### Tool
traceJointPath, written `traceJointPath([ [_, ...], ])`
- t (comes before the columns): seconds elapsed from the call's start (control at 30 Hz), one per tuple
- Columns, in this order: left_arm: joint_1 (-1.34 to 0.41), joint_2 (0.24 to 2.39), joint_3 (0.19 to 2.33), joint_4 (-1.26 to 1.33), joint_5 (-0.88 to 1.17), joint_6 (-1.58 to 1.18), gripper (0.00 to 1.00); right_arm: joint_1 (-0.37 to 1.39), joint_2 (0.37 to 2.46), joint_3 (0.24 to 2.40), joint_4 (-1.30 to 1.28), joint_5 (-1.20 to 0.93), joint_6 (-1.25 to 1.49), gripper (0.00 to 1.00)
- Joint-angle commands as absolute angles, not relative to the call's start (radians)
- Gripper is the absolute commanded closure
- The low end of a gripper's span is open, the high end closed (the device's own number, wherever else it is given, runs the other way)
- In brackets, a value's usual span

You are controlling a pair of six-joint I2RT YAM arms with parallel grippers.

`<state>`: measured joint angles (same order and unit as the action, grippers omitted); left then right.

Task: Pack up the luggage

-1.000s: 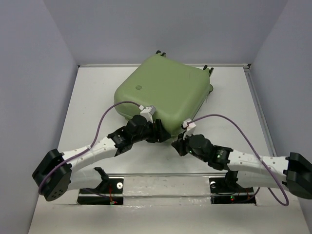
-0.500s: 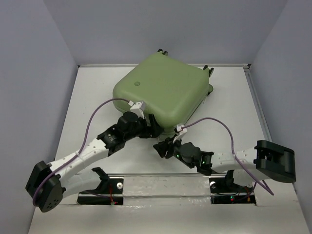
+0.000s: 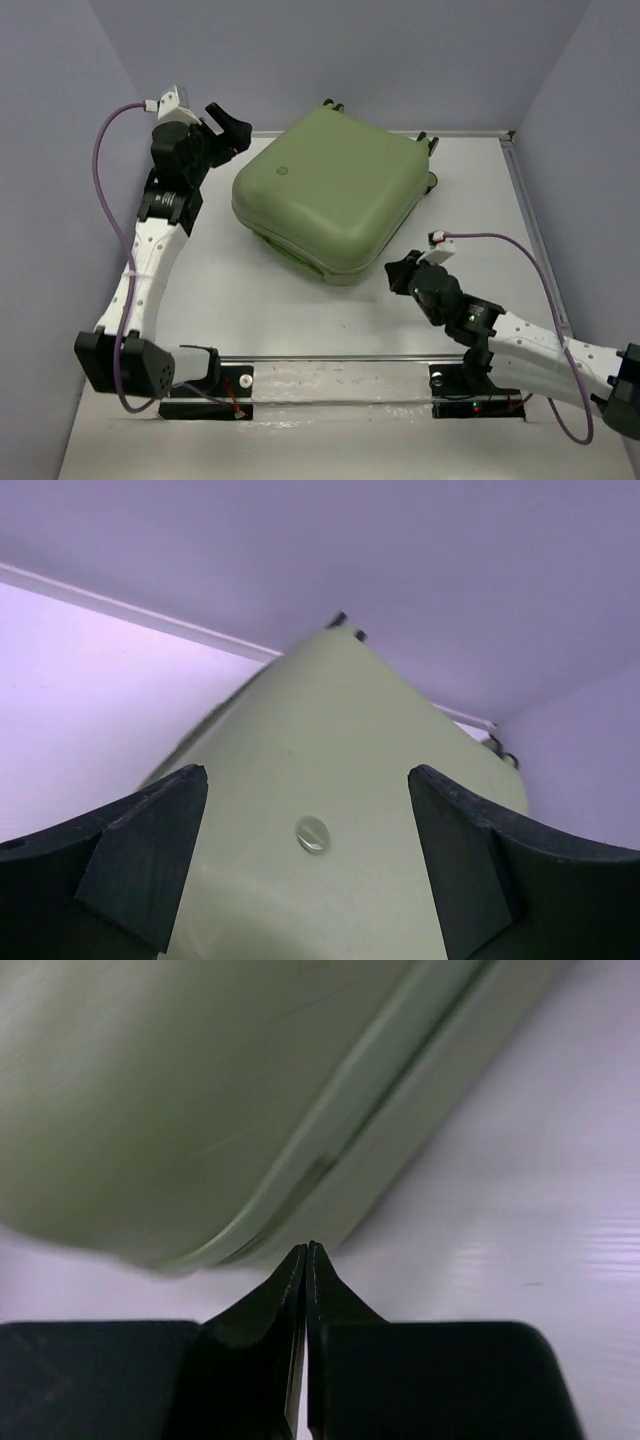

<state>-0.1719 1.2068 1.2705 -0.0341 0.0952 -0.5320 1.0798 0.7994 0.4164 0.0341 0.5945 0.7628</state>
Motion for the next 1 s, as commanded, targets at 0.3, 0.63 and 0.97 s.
traceJointPath([
  [0.3,0.071,1.771,1.581,-0.11,0.29,-0.571,0.1,0.35,1.239,0.681,0.113,0.256,0.641,0.93],
  [0.63,0.019,1.944,1.526,-0.029,0.336,-0.647,0.12,0.327,1.535,0.899,0.182,0.089,0.611,0.93],
  [0.97,-0.126,1.771,1.11,0.245,0.315,-0.727,0.13,0.327,1.654,1.02,0.229,-0.198,0.517,0.93],
])
